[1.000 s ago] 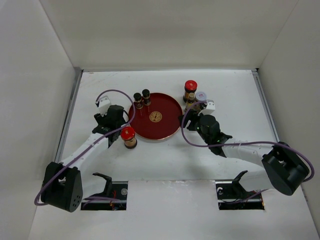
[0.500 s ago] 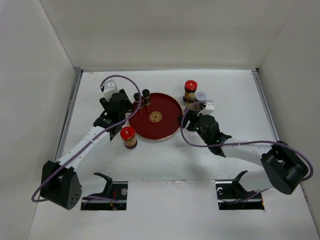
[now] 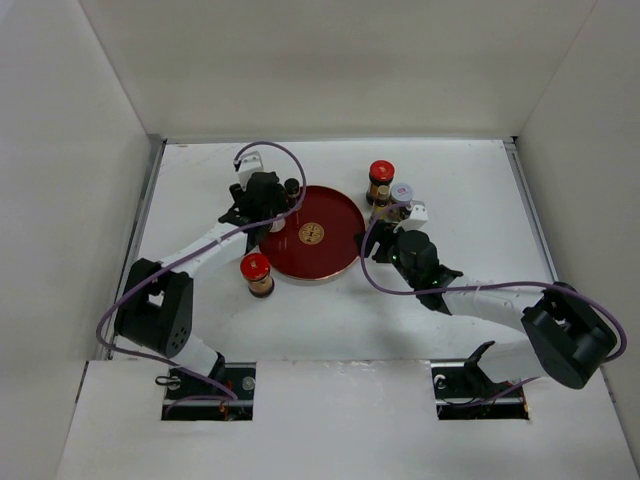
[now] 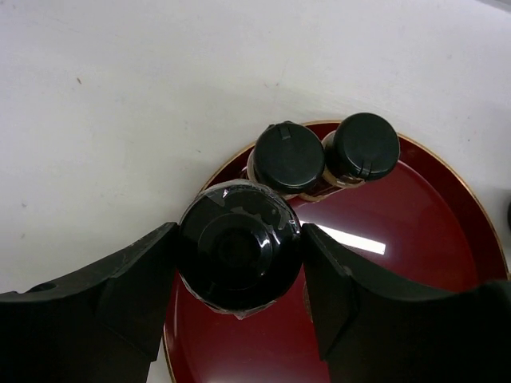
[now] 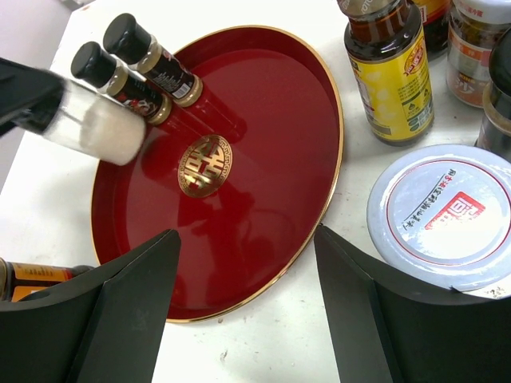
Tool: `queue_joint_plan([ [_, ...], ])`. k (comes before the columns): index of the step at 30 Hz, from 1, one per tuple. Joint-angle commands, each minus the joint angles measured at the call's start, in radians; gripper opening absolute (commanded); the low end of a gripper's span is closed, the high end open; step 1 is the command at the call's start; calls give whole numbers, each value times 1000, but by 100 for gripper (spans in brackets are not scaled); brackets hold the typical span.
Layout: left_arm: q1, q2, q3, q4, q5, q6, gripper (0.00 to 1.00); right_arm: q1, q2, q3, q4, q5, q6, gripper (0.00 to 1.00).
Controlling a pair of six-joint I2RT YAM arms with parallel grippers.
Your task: Organize the condiment bottles
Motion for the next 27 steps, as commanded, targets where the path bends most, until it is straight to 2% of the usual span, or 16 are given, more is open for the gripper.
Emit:
queue_joint_plan([
  [1, -8, 16, 63, 86, 5, 7, 35, 10, -3, 39, 56, -7, -7, 75],
  [11, -31, 24, 14, 75, -9, 0, 36, 10, 0, 41, 56, -7, -14, 75],
  [13, -36, 19, 4, 63, -18, 0, 41, 10, 0, 41, 56, -7, -12, 75],
  [19, -57, -40, -34, 40, -61, 9, 63, 10, -5, 38, 56, -6, -14, 75],
  [27, -66, -148, -45, 3, -64, 17, 72, 10, -11, 36, 52, -2, -17, 75],
])
